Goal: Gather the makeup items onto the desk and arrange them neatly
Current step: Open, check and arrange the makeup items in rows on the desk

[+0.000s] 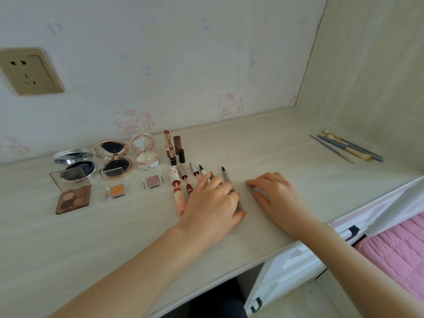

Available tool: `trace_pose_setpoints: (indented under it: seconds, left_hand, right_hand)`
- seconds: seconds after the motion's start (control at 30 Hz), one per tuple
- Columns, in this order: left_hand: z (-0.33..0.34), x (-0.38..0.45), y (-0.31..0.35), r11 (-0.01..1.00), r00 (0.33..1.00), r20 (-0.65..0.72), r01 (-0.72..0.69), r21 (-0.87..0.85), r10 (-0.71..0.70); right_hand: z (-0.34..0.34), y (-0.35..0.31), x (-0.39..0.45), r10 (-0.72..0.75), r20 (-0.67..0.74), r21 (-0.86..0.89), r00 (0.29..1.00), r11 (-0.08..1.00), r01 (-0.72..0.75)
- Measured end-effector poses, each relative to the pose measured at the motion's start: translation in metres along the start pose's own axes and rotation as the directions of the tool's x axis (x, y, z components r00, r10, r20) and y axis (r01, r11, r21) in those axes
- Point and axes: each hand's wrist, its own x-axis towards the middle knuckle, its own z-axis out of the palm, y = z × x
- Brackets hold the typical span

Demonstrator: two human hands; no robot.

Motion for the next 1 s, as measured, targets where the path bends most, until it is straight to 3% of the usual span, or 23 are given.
trace_pose_setpoints:
  seconds: [0.47,1.0]
  left_hand:
    - [0.014,0.009,-0.013,0.985,0.986,-0.011,0.163,-0.048,-0.164]
    - [0.008,0.006,-0.013,0.983,0.984,-0.008,0.175,-0.049,-0.176]
  right_hand:
    - [0.024,-0.014,0.047,-0.004,0.079,0.099,0.997,0.995,-0.004]
    - [0.029,-0.016,0.049,-0.086,0.075,0.193,0.993,0.979,0.07]
